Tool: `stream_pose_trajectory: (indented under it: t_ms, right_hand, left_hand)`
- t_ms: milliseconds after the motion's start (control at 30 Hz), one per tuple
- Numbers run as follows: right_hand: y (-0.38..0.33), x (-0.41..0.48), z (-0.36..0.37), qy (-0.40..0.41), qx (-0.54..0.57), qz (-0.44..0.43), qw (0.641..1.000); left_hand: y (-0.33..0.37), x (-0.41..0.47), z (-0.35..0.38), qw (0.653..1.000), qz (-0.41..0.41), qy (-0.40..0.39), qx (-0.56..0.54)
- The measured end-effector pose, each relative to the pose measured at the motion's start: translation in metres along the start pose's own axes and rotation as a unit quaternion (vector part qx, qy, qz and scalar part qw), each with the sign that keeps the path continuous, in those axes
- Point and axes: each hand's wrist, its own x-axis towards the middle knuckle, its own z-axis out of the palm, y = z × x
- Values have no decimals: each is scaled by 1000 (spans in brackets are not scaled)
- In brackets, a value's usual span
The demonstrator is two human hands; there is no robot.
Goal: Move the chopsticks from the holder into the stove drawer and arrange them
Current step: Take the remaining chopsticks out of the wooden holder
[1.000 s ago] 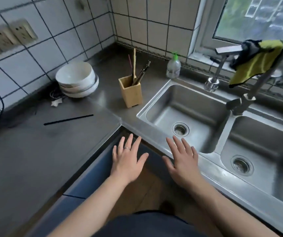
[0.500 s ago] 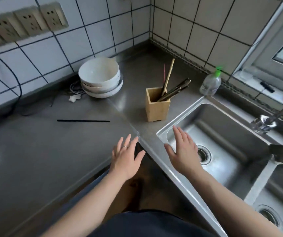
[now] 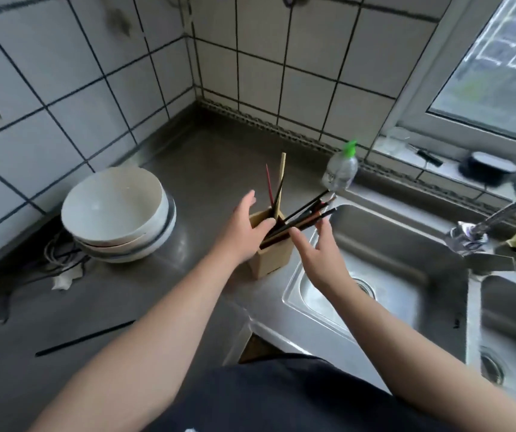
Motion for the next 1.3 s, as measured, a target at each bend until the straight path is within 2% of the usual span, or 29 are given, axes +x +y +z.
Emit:
stream_pose_trajectory:
  t_ms: [167, 333, 467, 667, 933, 1100, 1300]
  right_hand:
    - [-10, 14, 14, 65, 74, 29, 995]
    - [-15, 29, 18, 134, 100, 57, 984]
    - [-13, 33, 18, 141, 107, 69, 982]
    - [-22, 36, 21, 155, 109, 50, 981]
    - [-21, 42, 22, 203, 152, 53, 966]
    - [-14, 41, 24, 177, 233, 113, 949]
    - [-18, 42, 30, 132, 205, 139, 960]
  left_hand:
    - [15, 43, 3, 997, 18, -69, -40]
    - [18, 64, 9, 989, 18, -136, -49]
    - [19, 73, 5, 973, 22, -226, -48]
    - [21, 75, 0, 960, 40, -275, -27]
    - [11, 71, -1, 972, 20, -230, -31]
    - [6, 65, 0, 983, 11, -180, -42]
    - [4, 59, 2, 993, 14, -100, -64]
